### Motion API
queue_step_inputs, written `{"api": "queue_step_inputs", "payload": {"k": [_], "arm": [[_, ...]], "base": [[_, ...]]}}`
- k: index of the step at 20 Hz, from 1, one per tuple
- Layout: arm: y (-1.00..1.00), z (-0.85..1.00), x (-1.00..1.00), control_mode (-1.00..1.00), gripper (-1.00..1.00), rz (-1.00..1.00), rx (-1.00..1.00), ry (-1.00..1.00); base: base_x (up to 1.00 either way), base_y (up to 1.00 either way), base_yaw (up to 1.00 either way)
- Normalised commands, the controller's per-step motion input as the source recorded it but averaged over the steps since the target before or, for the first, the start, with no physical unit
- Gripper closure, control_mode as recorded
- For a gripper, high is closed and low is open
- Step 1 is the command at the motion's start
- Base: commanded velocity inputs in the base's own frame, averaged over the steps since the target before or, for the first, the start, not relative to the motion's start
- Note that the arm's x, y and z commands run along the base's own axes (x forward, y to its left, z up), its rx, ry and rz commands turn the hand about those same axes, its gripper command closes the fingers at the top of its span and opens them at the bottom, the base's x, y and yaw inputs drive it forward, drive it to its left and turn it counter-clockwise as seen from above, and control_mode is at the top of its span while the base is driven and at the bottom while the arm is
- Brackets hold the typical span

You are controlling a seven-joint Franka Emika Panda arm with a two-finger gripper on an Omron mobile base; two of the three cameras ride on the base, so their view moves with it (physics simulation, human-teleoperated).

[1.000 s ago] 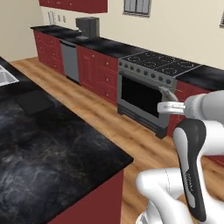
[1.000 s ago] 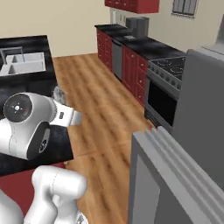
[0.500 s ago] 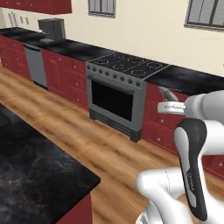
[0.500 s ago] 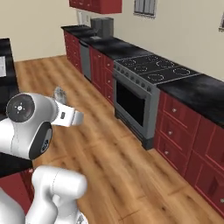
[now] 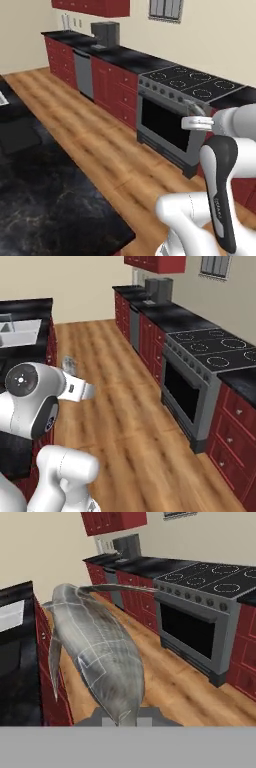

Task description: Take the fish out of the fridge, briefly rinse it in the sink, and place it on the tray next to the sink.

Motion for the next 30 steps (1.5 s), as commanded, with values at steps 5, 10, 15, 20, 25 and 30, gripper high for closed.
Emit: {"api": "queue_step_inputs", "payload": {"k": [5,10,15,20,25,30], "arm": [[0.0,0.0,0.0,1.0,1.0,0.0,0.0,0.0],[0.0,0.0,0.0,1.0,1.0,0.0,0.0,0.0],[0.0,0.0,0.0,1.0,1.0,0.0,0.0,0.0],[0.0,0.0,0.0,1.0,1.0,0.0,0.0,0.0],[0.0,0.0,0.0,1.0,1.0,0.0,0.0,0.0],[0.0,0.0,0.0,1.0,1.0,0.0,0.0,0.0]], "base": [[1.0,-0.99,-0.02],[1.0,-0.52,0.12],[1.0,0.0,0.42],[1.0,0.0,0.43],[1.0,-0.19,0.34],[1.0,-0.38,0.15]]}}
